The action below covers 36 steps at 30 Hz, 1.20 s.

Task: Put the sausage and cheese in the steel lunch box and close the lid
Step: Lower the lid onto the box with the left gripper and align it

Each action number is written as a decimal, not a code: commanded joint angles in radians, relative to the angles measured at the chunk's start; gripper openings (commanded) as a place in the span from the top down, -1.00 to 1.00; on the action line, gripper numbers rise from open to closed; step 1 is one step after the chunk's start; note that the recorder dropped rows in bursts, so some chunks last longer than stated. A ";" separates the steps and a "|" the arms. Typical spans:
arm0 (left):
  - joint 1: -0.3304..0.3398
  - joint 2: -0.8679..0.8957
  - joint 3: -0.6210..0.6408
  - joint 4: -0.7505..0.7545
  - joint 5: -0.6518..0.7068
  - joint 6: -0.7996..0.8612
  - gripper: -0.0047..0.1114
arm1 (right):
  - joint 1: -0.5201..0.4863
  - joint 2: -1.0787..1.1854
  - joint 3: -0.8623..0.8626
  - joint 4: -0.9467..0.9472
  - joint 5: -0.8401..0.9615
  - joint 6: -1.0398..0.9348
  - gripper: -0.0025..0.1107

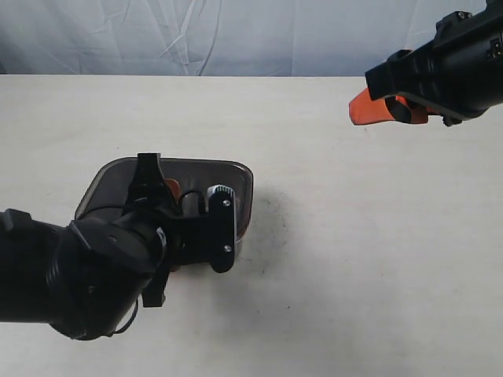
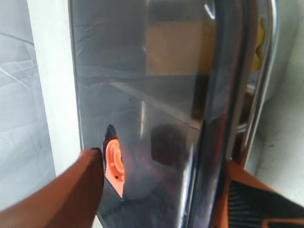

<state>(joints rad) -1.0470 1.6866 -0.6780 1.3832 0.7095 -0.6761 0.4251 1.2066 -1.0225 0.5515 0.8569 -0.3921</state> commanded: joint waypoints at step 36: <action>-0.033 -0.187 -0.089 -0.689 0.048 0.411 -0.11 | -0.007 -0.007 0.000 -0.020 -0.005 0.000 0.22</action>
<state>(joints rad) -1.0735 1.5457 -0.7457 0.8001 0.7419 -0.2992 0.4251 1.2066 -1.0225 0.5407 0.8569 -0.3878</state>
